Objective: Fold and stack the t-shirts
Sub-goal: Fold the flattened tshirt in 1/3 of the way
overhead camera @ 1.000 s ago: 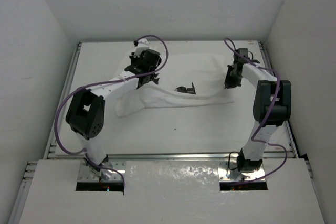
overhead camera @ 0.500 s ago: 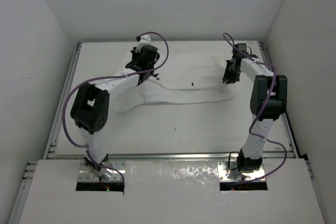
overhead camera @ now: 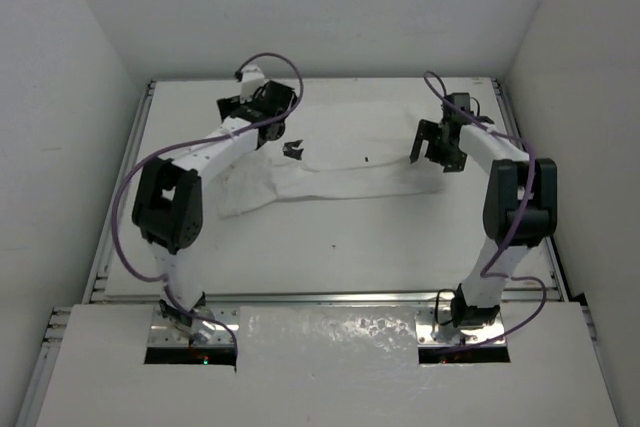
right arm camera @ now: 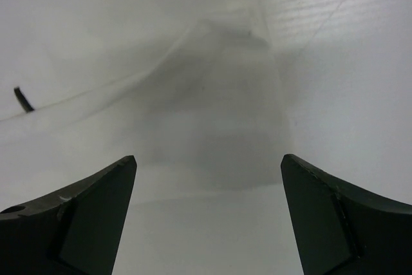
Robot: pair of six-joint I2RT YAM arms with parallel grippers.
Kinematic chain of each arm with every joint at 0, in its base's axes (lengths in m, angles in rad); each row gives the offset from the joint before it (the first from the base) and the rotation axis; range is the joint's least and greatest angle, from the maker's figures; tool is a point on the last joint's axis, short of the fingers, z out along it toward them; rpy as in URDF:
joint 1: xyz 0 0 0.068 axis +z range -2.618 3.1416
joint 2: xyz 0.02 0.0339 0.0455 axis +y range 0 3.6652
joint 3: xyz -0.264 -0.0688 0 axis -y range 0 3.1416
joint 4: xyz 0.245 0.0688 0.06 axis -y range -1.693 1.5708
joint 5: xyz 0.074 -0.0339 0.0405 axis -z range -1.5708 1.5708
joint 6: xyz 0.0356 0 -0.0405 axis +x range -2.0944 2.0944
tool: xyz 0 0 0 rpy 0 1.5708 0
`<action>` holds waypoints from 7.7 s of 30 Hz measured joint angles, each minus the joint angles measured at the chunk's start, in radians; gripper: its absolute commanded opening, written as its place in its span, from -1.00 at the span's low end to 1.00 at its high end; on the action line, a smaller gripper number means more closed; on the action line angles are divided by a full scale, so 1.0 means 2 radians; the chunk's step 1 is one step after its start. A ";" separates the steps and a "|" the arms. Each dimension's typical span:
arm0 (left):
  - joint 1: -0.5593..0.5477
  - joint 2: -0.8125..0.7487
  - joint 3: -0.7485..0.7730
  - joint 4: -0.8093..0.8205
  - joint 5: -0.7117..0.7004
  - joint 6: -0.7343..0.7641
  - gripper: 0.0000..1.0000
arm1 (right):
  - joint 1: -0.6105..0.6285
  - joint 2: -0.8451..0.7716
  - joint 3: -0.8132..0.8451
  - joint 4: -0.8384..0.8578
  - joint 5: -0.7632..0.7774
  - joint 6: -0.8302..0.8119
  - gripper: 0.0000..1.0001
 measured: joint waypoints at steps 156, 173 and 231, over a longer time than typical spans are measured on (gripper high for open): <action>0.214 -0.247 -0.244 0.062 0.367 -0.166 0.89 | 0.337 0.259 0.239 0.263 -0.101 -0.227 -0.54; 0.182 -0.226 -0.243 0.071 0.367 -0.138 0.88 | 0.303 0.222 0.211 0.263 -0.156 -0.221 -0.31; 0.175 -0.245 -0.244 0.093 0.370 -0.126 0.89 | 0.302 0.253 0.224 0.294 -0.095 -0.209 -0.83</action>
